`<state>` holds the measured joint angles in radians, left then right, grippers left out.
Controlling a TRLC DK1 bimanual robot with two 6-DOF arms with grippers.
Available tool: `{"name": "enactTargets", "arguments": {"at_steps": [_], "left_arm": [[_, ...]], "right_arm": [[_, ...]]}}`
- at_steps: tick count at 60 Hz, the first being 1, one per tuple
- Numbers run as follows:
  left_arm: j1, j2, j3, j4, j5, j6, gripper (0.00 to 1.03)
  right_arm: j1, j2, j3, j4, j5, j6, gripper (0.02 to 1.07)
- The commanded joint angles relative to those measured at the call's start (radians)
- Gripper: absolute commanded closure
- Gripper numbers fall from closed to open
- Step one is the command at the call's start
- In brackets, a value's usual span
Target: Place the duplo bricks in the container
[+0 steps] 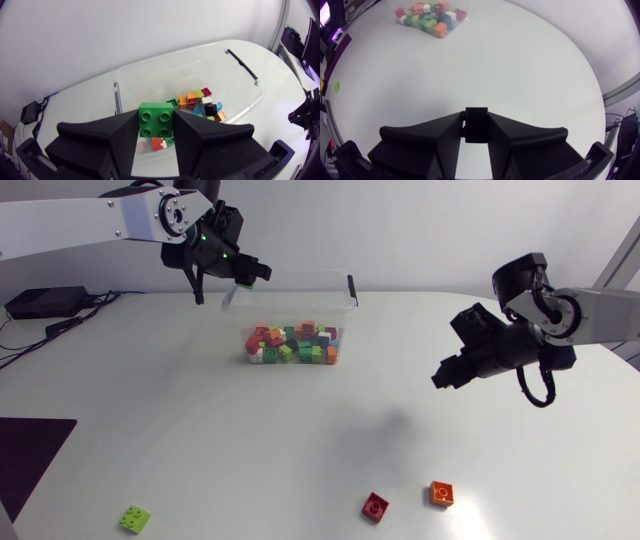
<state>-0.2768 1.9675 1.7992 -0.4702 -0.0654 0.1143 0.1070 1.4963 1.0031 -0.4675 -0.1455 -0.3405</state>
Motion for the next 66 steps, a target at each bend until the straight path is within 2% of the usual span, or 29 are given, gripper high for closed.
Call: {"name": "enactTargets", "arguments": {"at_steps": [1, 7, 8, 10, 11, 14, 17, 33, 43, 48, 66], "left_arm": [[0.007, 0.054, 0.068, 0.018, -0.013, -0.045, 0.81], [0.010, 0.093, 0.106, 0.019, -0.040, -0.070, 0.54], [0.011, 0.103, 0.115, 0.019, -0.040, -0.071, 0.46], [0.013, 0.110, 0.124, 0.019, -0.043, -0.076, 0.37], [0.014, 0.116, 0.131, 0.018, -0.057, -0.082, 0.26], [0.018, 0.117, 0.137, 0.019, -0.077, -0.088, 0.12], [0.025, 0.114, 0.138, 0.018, -0.079, -0.099, 0.05], [0.099, -0.021, 0.035, -0.012, -0.082, -0.100, 0.05], [0.162, -0.196, -0.127, -0.022, -0.071, -0.053, 0.05], [0.203, -0.285, -0.208, -0.036, -0.034, -0.030, 0.05], [0.258, -0.470, -0.466, -0.093, 0.003, 0.084, 0.05]], "right_arm": [[0.059, -0.041, 0.057, -0.039, 0.000, 0.061, 0.81], [0.117, -0.057, 0.117, -0.062, 0.006, 0.109, 0.81], [0.128, -0.057, 0.131, -0.069, 0.009, 0.117, 0.81], [0.145, -0.057, 0.155, -0.079, 0.015, 0.130, 0.81], [0.152, -0.056, 0.167, -0.083, 0.017, 0.136, 0.81], [0.175, -0.051, 0.216, -0.094, 0.018, 0.158, 0.81], [0.204, -0.047, 0.256, -0.103, 0.020, 0.176, 0.81], [0.315, 0.051, 0.453, -0.089, 0.046, 0.253, 0.81], [0.353, 0.133, 0.543, -0.042, 0.049, 0.279, 0.81], [0.367, 0.165, 0.565, -0.010, 0.049, 0.290, 0.81], [0.379, 0.311, 0.693, 0.064, 0.070, 0.313, 0.81]]}}
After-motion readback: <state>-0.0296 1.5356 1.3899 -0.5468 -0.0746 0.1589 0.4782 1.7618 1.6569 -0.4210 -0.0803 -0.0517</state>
